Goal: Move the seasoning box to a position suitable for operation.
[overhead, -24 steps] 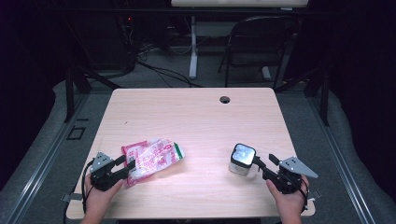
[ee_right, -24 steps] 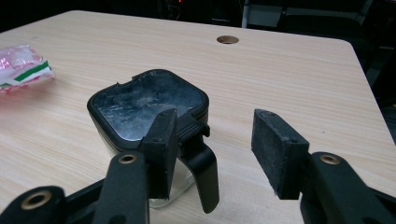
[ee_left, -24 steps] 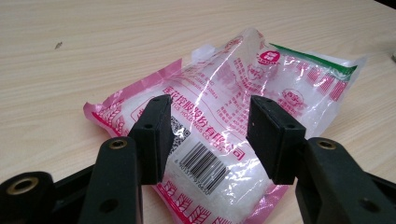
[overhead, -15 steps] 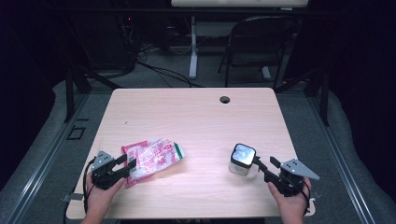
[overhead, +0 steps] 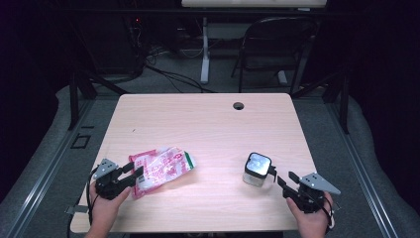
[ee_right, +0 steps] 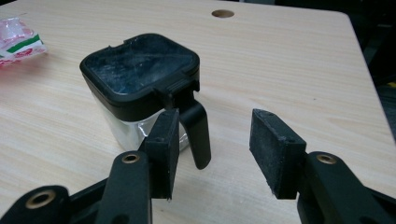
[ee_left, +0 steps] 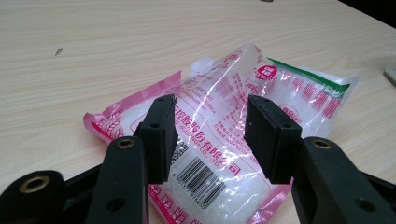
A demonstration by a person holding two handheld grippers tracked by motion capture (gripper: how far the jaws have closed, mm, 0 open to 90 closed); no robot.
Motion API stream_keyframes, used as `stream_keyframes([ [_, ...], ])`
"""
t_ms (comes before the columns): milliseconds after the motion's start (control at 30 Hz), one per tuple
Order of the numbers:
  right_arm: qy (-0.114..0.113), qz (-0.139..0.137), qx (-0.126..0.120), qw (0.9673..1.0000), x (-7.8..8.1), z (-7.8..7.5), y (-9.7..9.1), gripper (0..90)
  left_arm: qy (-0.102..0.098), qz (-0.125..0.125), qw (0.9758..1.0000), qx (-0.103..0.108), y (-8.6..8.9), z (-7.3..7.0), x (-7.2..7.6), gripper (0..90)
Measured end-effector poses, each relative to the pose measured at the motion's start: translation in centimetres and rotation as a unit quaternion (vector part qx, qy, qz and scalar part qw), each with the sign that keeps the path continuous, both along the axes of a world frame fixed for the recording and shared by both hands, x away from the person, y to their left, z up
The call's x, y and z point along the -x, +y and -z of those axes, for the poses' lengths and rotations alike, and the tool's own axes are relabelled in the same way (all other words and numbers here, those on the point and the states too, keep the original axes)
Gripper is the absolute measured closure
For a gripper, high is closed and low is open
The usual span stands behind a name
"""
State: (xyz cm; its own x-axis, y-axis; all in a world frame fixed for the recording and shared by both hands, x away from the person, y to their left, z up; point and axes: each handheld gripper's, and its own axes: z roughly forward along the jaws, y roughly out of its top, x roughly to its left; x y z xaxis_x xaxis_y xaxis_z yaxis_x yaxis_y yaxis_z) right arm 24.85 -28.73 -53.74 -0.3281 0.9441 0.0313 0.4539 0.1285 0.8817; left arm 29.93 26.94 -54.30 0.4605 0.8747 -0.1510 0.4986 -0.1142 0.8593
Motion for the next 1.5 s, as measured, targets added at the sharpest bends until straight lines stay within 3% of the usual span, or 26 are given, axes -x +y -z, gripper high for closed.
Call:
stream_keyframes([
  [167,0.006,-0.004,0.004,1.0,-0.2,0.3,0.5,53.1,0.001,0.004,0.9999,-0.01,-0.2,0.0,0.1,53.7],
  [733,0.025,-0.007,0.024,0.9994,-1.0,1.3,1.2,57.2,-0.003,0.002,0.9999,-0.01,-0.2,-0.1,0.4,54.4],
  [1133,0.037,-0.003,0.028,0.9989,-2.9,2.2,1.8,60.3,-0.009,0.002,0.9999,-0.014,0.2,-0.1,1.1,55.2],
  [1500,0.049,0.024,0.051,0.9972,-4.4,2.9,2.5,64.6,-0.006,-0.01,0.9998,-0.016,0.8,0.1,1.8,55.8],
])
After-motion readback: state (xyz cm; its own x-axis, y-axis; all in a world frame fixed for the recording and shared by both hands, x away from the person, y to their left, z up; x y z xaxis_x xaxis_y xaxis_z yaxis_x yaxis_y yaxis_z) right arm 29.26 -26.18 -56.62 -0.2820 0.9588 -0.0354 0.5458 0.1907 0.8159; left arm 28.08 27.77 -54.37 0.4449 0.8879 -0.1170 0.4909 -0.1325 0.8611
